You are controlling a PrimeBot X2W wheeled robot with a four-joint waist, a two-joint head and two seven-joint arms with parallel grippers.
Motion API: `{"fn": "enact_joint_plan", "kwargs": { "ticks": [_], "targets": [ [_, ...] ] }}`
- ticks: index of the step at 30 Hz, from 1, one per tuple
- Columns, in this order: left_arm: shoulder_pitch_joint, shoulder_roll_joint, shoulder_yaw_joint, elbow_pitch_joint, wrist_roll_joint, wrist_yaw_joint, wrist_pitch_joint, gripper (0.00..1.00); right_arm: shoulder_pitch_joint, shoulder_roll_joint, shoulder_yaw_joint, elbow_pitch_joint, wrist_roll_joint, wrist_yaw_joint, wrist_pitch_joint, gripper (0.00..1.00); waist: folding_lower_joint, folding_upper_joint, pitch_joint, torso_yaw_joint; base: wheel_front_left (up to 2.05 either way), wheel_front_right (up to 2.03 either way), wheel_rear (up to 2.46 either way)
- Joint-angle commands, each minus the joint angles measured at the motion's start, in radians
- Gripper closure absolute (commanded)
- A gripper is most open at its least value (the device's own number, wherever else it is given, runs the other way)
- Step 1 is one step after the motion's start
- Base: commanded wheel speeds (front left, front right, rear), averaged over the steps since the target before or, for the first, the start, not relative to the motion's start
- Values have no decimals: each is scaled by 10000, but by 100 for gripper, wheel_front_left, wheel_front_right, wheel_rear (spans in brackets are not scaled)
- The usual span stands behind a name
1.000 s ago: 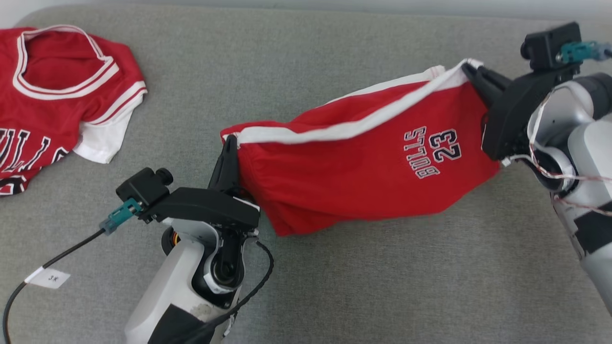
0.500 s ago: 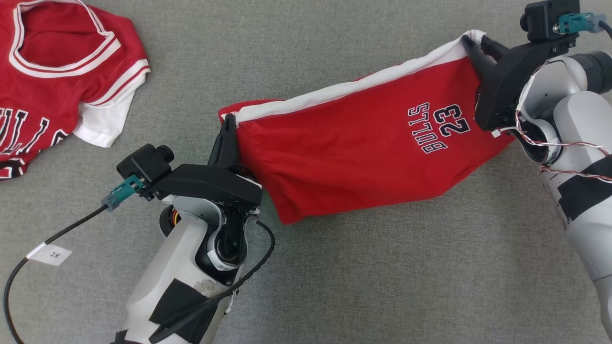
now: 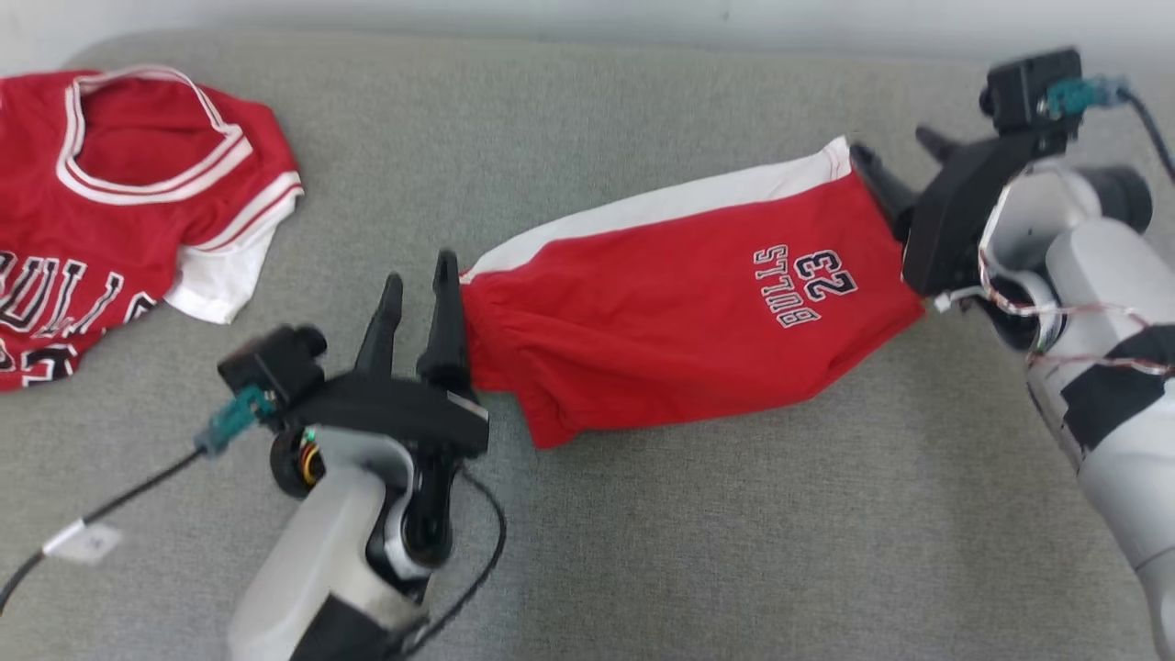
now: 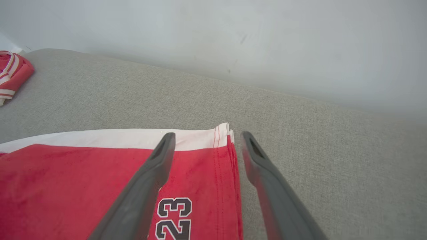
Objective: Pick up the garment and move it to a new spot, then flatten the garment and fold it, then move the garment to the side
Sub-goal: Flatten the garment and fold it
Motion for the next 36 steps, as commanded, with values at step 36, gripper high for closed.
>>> {"fn": "enact_joint_plan", "kwargs": {
  "ticks": [36],
  "targets": [
    [6517,-97,1976,-4870,8147,-1163,-34,0,-914,748,-3208,5190,-1357,9,862,0,1,0,-127,1241,0,0,0]
  ]
}}
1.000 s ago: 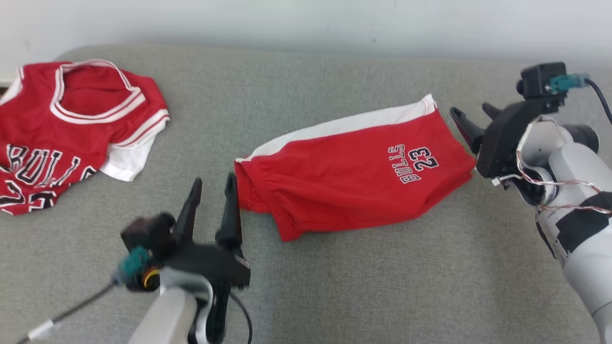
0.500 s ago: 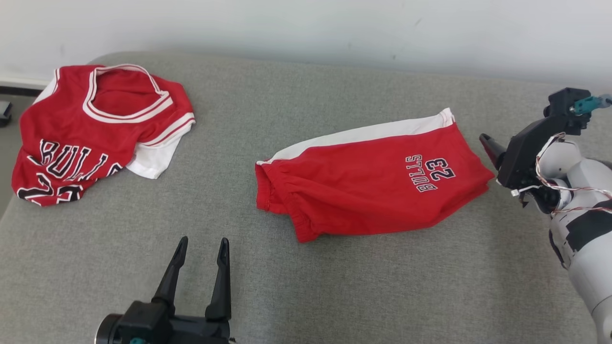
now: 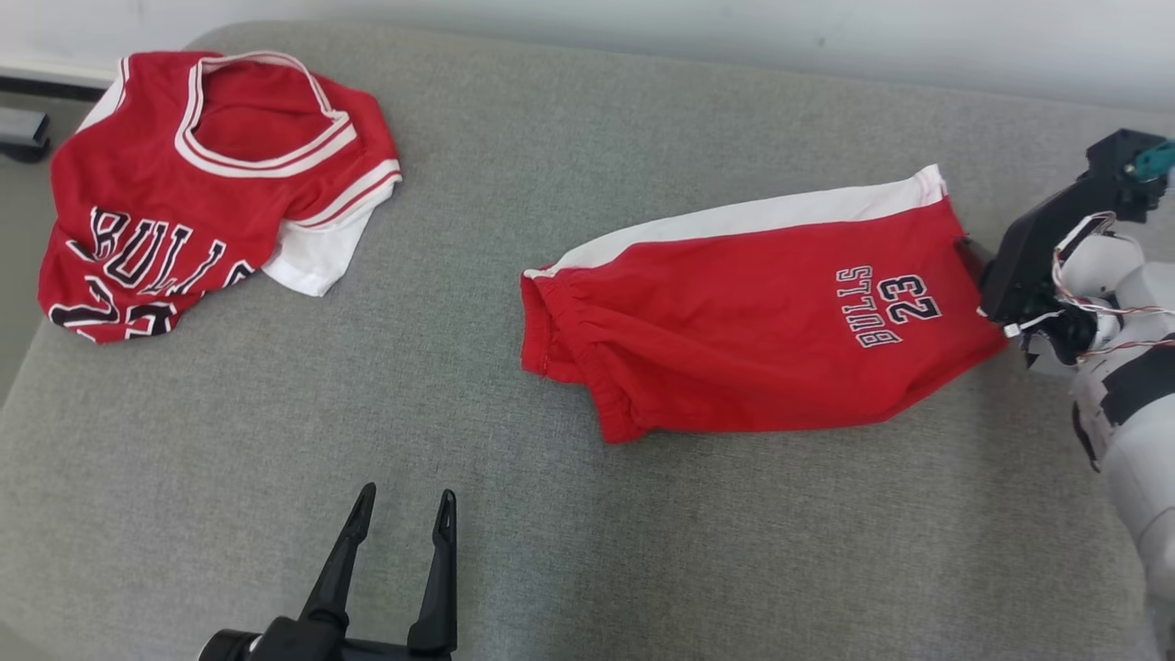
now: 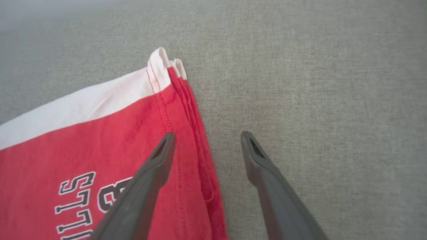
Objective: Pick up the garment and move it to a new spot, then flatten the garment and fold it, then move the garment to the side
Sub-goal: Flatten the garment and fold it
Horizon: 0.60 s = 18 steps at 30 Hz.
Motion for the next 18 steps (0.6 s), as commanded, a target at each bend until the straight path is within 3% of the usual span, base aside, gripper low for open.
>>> {"fn": "enact_joint_plan", "kwargs": {
  "ticks": [1,5,14,18],
  "targets": [
    [104,-51,43,-37,44,-37,-33,0,-70,156,-39,74,-81,9,57,0,-1,0,189,163,0,0,0],
    [144,-126,103,-9,157,-73,-33,0,-80,386,-220,333,-367,10,398,0,-1,0,292,205,0,0,0],
    [160,-181,94,146,237,-206,-33,0,397,257,-1073,543,-1423,-10,1068,0,-1,0,321,246,0,0,0],
    [150,-184,35,273,258,-233,-32,0,497,428,-1447,554,-1928,-10,1189,100,-1,0,307,219,0,0,0]
  ]
}}
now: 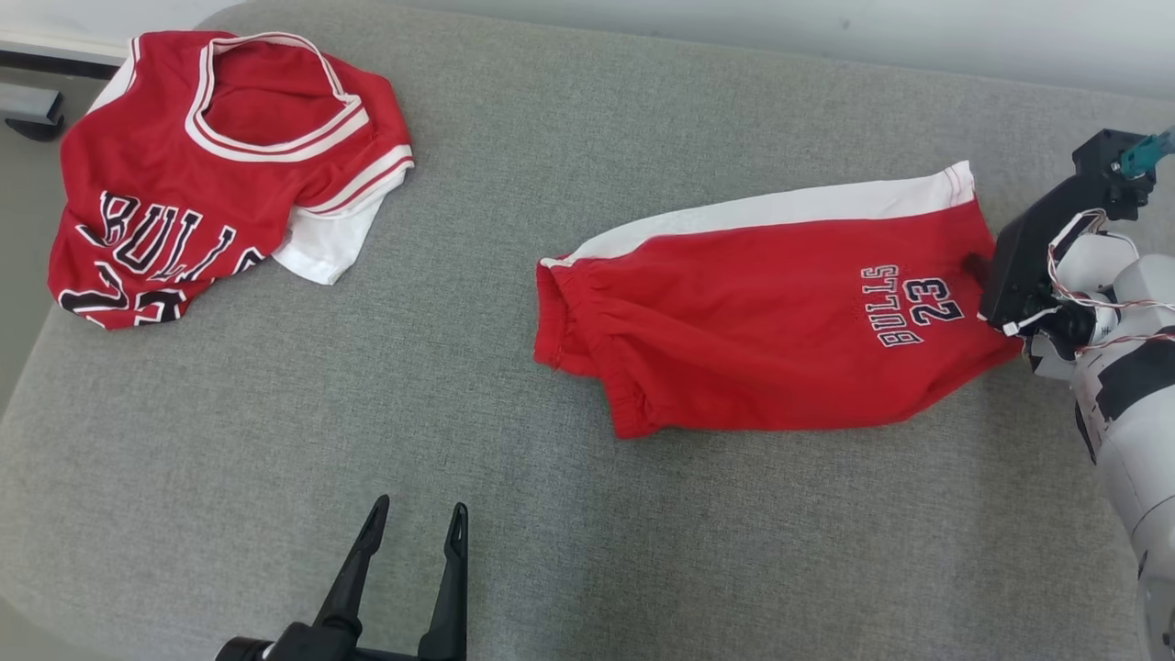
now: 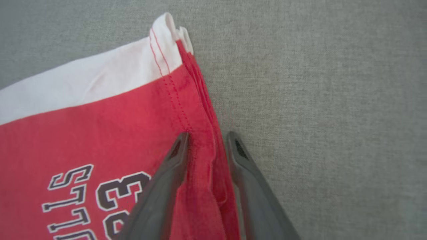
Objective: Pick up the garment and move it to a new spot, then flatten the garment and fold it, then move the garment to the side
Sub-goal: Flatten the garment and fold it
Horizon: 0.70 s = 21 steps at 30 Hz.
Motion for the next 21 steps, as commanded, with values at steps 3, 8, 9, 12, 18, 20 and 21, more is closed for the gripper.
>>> {"fn": "enact_joint_plan", "kwargs": {
  "ticks": [3,8,9,12,18,20,21],
  "targets": [
    [46,-24,-17,95,15,9,-32,0,506,108,-251,240,-452,-34,-187,100,0,1,-63,-51,0,0,0],
    [92,-25,-43,235,-50,49,-34,0,621,11,-834,220,-973,-34,-635,100,0,1,-289,-188,0,0,0],
    [103,-26,-41,254,-75,54,-34,0,614,23,-928,211,-1046,-36,-736,100,0,1,-347,-228,0,0,0],
    [153,-25,-13,309,-125,48,-32,0,599,69,-1141,175,-1247,-34,-1036,100,0,1,-538,-375,0,0,0],
    [217,-25,-70,418,-248,45,-34,0,638,-258,-1509,138,-1722,-33,-1545,100,0,1,-889,-607,0,0,0],
    [234,-23,-95,460,-281,70,-34,0,695,-385,-1585,130,-1922,-31,-1674,100,0,1,-1005,-661,0,0,0],
    [252,-23,-106,466,-299,89,-34,0,700,-449,-1613,84,-2035,-28,-1766,100,0,1,-1066,-686,0,0,0]
  ]
}}
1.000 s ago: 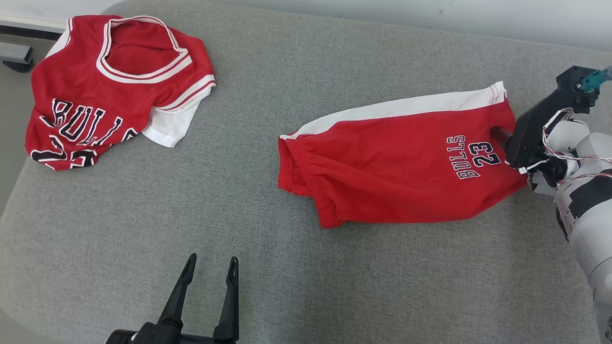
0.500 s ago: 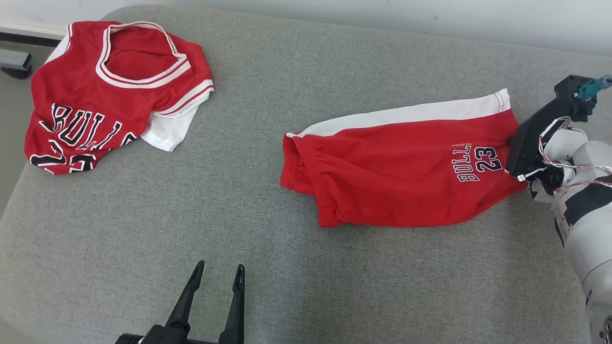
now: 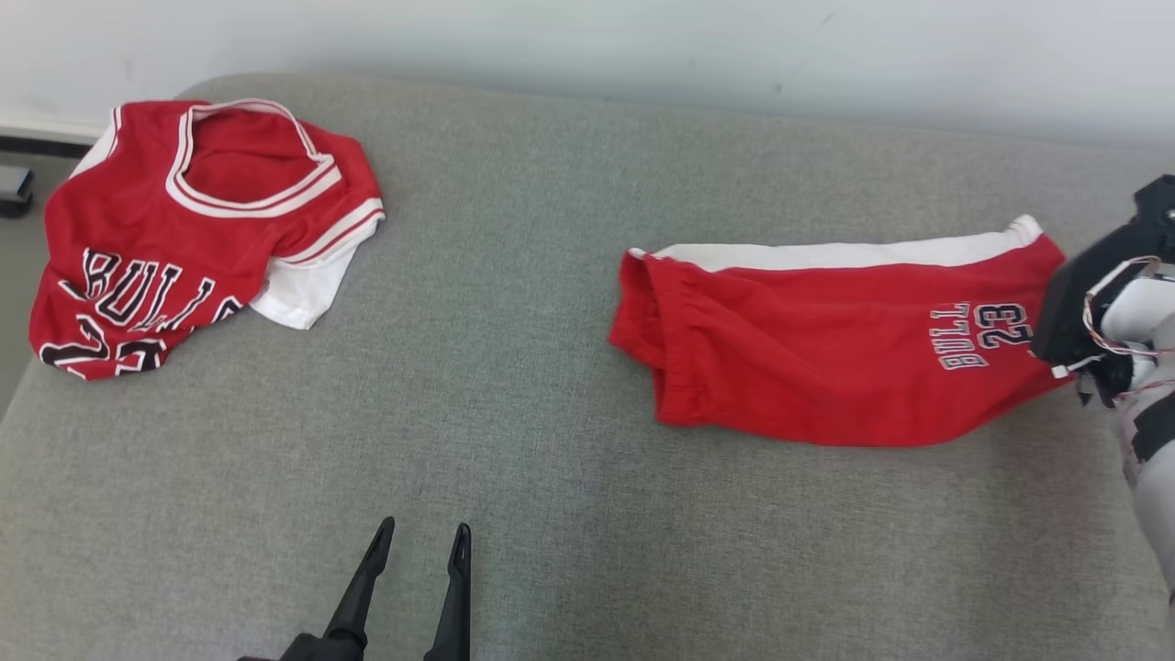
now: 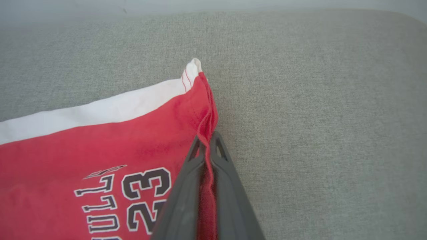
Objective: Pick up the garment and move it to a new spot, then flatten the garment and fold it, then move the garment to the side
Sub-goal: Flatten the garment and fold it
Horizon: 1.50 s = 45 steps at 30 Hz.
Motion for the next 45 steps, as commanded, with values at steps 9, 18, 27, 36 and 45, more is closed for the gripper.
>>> {"fn": "enact_joint_plan", "kwargs": {
  "ticks": [9,18,27,36,45],
  "targets": [
    [287,-11,-155,81,-219,66,-36,0,312,-650,-147,-532,-1197,-25,-348,100,0,-1,-523,-171,0,0,0],
    [644,-8,-202,166,-254,161,-34,0,715,362,-48,-1406,-1500,-25,21,100,0,-1,-1060,-113,0,0,0],
    [771,-8,-312,248,-281,156,-36,0,1042,1525,710,-2337,-1175,-25,920,100,0,-1,-1326,108,0,0,0],
    [706,-9,-356,264,-397,174,-36,0,1186,2686,1105,-2680,-1039,-25,1533,100,0,-1,-1354,512,0,0,0],
    [742,-9,-312,251,-451,192,-34,0,1488,3239,886,-2574,-1307,-23,1732,100,0,-1,-1305,749,0,0,0]
  ]
}}
